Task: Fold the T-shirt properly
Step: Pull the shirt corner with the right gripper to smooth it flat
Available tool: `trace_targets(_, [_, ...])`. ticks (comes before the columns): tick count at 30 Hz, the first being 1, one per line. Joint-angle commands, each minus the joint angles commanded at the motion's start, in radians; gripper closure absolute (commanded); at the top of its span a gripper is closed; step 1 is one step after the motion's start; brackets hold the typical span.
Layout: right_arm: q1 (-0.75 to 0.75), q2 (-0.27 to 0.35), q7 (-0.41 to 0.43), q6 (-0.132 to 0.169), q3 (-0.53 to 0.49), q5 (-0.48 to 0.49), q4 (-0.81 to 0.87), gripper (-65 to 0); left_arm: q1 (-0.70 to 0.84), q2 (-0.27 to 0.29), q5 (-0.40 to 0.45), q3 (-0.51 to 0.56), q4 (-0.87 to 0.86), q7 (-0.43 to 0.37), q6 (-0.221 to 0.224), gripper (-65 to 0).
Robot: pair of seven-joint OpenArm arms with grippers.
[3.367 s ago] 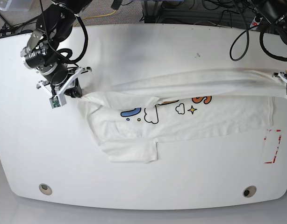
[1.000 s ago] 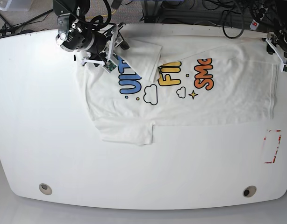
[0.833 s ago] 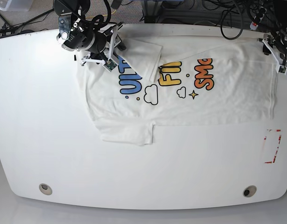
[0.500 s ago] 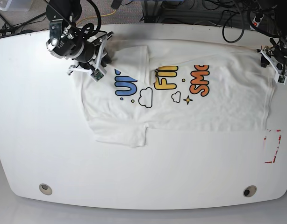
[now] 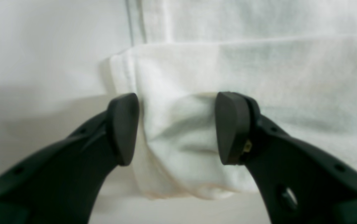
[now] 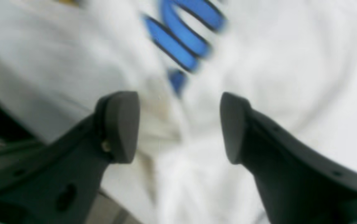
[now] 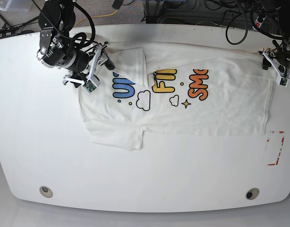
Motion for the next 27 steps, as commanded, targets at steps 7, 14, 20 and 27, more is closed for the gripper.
trace_targets(7, [-0.089, 0.009, 0.000, 0.000, -0.005, 0.091, 0.000, -40.7, 0.000, 0.002, 0.000, 0.000, -0.003, 0.000, 0.000, -36.5])
trace_targets(14, [-0.149, 0.044, 0.000, 0.000, -0.005, 0.091, -0.002, -37.3, -0.002, 0.002, 0.000, 0.000, -0.003, 0.000, 0.000, -36.5])
trace_targets(20, [-0.150, 0.057, -0.002, 0.000, -0.005, 0.087, -0.008, -30.8, -0.002, 0.003, 0.000, 0.000, -0.003, 0.000, 0.000, -36.5])
trace_targets(27, [-0.180, 0.054, -0.069, 0.000, -0.005, 0.087, -0.005, -30.6, -0.002, 0.000, 0.000, 0.000, 0.000, 0.000, 0.000, -36.5])
